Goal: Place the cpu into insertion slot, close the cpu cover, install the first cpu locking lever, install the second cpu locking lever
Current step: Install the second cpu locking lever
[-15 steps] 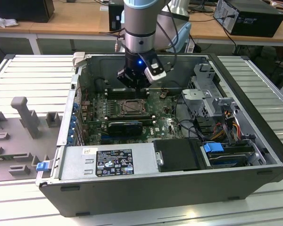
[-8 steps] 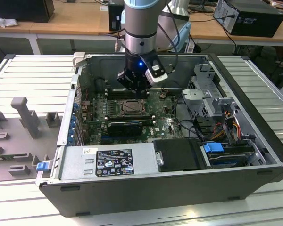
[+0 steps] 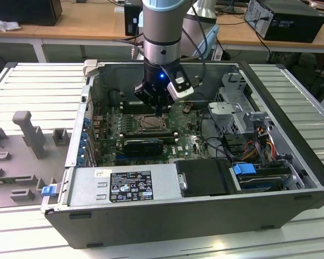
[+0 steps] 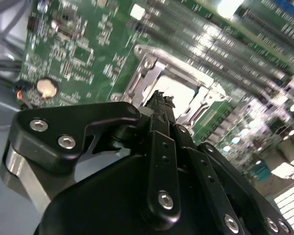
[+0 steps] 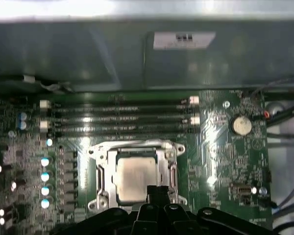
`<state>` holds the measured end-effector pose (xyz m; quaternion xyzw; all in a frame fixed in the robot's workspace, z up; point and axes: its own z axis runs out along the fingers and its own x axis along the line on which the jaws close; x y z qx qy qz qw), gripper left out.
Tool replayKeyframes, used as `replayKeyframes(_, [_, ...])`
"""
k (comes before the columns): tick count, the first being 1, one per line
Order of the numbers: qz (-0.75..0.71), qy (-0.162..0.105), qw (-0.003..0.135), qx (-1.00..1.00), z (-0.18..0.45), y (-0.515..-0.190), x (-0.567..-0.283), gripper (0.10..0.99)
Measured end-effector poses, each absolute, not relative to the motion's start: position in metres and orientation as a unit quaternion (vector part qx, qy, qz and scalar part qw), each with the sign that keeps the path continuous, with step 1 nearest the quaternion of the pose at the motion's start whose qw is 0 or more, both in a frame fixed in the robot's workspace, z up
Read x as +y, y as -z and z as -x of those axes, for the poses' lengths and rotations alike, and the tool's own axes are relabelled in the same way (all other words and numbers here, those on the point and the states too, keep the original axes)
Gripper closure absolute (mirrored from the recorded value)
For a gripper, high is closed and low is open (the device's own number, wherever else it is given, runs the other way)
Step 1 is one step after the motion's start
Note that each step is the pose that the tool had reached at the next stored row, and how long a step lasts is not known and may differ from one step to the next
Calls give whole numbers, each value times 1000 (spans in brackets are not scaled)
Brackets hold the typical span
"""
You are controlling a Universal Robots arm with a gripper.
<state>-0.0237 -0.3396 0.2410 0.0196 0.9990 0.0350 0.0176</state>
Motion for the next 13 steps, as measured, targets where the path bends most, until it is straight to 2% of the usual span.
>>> replayKeyframes(3, [-20,-35,16,999,24,-239,-346,980])
replayKeyframes(6, [-15,-35,8,999,24,-236,-349,980])
replayKeyframes(13, [-3,-39,7,999,32,-233,-375,980])
